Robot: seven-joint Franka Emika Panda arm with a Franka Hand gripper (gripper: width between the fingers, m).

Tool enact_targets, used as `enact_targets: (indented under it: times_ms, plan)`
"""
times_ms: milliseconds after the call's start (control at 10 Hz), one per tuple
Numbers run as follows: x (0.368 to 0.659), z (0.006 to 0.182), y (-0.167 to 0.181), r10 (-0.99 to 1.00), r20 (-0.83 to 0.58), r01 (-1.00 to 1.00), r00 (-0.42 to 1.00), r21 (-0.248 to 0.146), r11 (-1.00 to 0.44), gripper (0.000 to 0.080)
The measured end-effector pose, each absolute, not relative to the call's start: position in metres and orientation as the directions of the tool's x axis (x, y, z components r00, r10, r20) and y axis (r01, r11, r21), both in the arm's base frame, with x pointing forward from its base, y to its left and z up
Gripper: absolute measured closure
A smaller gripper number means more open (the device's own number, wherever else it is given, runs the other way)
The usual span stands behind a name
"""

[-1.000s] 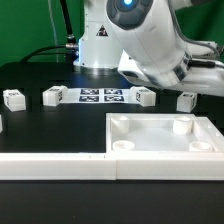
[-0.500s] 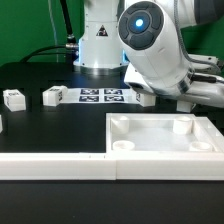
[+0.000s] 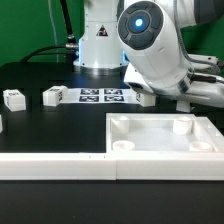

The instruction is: Assemble square table

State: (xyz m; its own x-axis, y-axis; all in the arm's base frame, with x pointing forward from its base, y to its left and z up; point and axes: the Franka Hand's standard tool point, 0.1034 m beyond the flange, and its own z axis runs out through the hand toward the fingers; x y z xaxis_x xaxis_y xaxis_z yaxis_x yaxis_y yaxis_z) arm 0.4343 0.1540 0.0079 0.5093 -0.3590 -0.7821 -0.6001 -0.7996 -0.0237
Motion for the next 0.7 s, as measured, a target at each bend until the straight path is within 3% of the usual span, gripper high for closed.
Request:
enact_targets:
  times_ms: [500, 700]
  plan:
    - [0.435, 0.011, 0.152, -0.350, -0.783, -0.590, 0.515, -0.027, -0.807, 0.0509]
    - [0.462, 0.056, 0.134, -0.296, -0.759, -0.537, 0.579, -0.082, -0.839, 0.0509]
